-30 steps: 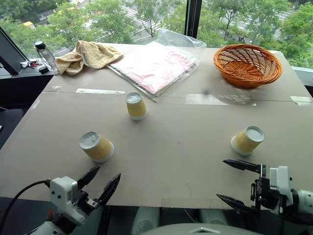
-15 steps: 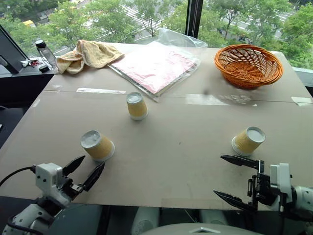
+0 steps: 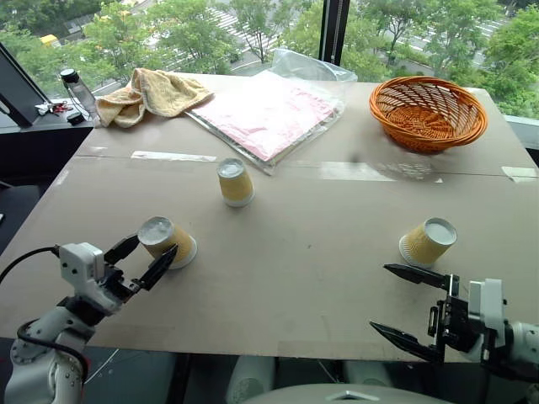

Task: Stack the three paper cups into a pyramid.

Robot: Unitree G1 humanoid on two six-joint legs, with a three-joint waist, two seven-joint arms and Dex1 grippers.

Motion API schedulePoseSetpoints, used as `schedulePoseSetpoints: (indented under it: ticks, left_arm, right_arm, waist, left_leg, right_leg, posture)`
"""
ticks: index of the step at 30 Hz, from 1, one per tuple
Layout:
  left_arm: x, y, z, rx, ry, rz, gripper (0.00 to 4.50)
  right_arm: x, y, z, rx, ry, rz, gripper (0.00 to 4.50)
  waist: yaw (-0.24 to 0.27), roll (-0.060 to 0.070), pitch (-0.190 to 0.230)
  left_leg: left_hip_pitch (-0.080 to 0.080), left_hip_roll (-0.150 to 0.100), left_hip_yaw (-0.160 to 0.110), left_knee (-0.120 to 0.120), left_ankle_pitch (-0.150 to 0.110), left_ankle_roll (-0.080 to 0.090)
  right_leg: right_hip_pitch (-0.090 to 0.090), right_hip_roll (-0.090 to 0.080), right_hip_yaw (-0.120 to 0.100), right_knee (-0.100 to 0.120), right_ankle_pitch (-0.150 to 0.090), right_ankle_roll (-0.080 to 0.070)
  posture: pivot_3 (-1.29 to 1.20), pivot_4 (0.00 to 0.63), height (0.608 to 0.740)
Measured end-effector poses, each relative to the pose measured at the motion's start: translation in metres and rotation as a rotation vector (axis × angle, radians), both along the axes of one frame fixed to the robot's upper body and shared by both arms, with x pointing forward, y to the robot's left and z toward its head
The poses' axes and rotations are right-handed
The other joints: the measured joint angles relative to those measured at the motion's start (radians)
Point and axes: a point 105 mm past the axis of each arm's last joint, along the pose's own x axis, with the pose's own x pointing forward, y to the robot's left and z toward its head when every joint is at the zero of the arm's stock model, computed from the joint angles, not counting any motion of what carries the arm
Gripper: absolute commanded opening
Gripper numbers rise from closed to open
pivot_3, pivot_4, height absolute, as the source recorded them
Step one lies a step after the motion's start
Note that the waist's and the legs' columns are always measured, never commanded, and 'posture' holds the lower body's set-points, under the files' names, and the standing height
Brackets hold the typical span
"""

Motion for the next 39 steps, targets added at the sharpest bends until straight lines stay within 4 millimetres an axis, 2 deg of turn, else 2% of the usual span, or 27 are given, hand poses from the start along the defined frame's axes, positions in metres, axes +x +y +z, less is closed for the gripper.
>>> schedulePoseSetpoints:
  ticks: [4,13,16,19,21,23,26,28,33,36,39]
  left_arm:
    - [0.003,0.003,-0.005,-0.010,0.016,-0.015,4.50]
    - [0.013,-0.009,-0.001,-0.003,0.003,-0.113,4.50]
    - [0.012,-0.011,-0.001,-0.003,0.004,-0.139,3.84]
    - [0.011,-0.017,-0.002,-0.001,0.010,-0.183,2.67]
    - [0.012,-0.024,-0.002,0.006,0.013,-0.226,2.51]
    - [0.015,-0.035,-0.001,0.010,0.013,-0.281,2.51]
    - [0.025,-0.067,0.010,0.013,0.006,-0.424,2.51]
    - [0.039,-0.095,0.025,0.016,-0.013,-0.527,2.51]
    - [0.061,-0.135,0.043,0.010,-0.043,-0.622,2.51]
    - [0.072,-0.155,0.043,0.010,-0.035,-0.661,2.51]
    - [0.082,-0.173,0.034,0.011,0.000,-0.700,2.51]
  right_arm:
    - [0.004,-0.001,0.004,0.037,-0.008,-0.032,4.43]
    - [0.007,0.000,0.011,0.077,-0.017,-0.046,4.43]
    - [0.005,0.000,0.010,0.082,-0.007,-0.047,4.50]
    - [0.003,0.001,0.011,0.086,-0.006,-0.044,4.50]
    - [0.003,0.001,0.011,0.088,-0.006,-0.047,4.50]
    - [0.002,0.000,0.009,0.087,-0.002,-0.059,4.50]
    - [0.000,-0.003,0.003,0.066,0.009,-0.092,4.50]
    - [-0.004,-0.006,-0.003,0.051,0.019,-0.130,4.50]
    - [-0.007,-0.018,-0.011,0.002,0.017,-0.224,4.50]
    - [-0.010,-0.022,-0.014,-0.007,0.014,-0.269,4.50]
    - [-0.013,-0.026,-0.015,-0.015,0.015,-0.312,4.50]
  waist:
    - [0.001,0.000,0.000]
    - [0.000,0.000,0.000]
    - [0.001,0.000,0.000]
    - [0.001,0.000,0.000]
    - [0.003,0.000,0.000]
    - [0.005,0.000,0.000]
    - [0.007,0.000,0.000]
    - [0.005,0.001,0.000]
    - [-0.006,0.002,0.000]
    - [-0.010,0.002,0.001]
    - [-0.013,0.002,0.001]
  left_leg:
    - [0.000,0.000,0.000,0.000,0.000,0.000]
    - [0.000,0.000,0.000,0.000,0.000,0.000]
    - [0.000,0.000,0.000,0.000,0.000,0.000]
    - [0.000,0.000,0.000,0.000,0.000,0.000]
    - [0.000,0.000,0.000,0.000,0.000,0.000]
    - [0.000,0.000,0.000,0.000,0.000,0.000]
    - [-0.001,-0.001,-0.001,0.001,0.000,0.000]
    - [0.000,-0.001,-0.001,0.001,0.000,0.000]
    - [0.000,-0.001,-0.001,0.001,0.000,0.000]
    - [0.000,-0.001,-0.001,0.001,0.000,0.000]
    - [0.000,-0.001,-0.001,0.001,0.000,0.000]
  right_leg:
    - [0.000,0.000,0.000,0.000,0.000,0.000]
    - [0.000,0.000,0.000,0.001,0.002,-0.004]
    - [0.000,0.000,0.000,0.001,0.002,-0.004]
    - [0.000,0.000,0.000,0.001,0.002,-0.004]
    - [0.000,0.000,0.000,0.001,0.002,-0.003]
    - [0.000,0.000,0.000,0.001,0.002,-0.003]
    - [0.000,0.000,-0.001,0.001,0.002,-0.003]
    - [0.000,0.000,-0.001,0.002,0.002,-0.003]
    - [0.000,0.001,0.000,0.002,0.003,-0.001]
    - [0.000,0.001,0.000,0.002,0.004,0.000]
    - [0.000,0.002,0.000,0.002,0.004,0.000]
  posture:
    - [0.00,0.150,0.740]
    - [0.00,0.150,0.740]
    - [0.00,0.150,0.740]
    - [0.00,0.150,0.740]
    - [0.00,0.150,0.740]
    - [0.00,0.150,0.740]
    - [0.00,0.150,0.740]
    - [0.00,0.150,0.740]
    - [0.00,0.150,0.740]
    - [0.00,0.150,0.740]
    - [0.00,0.150,0.740]
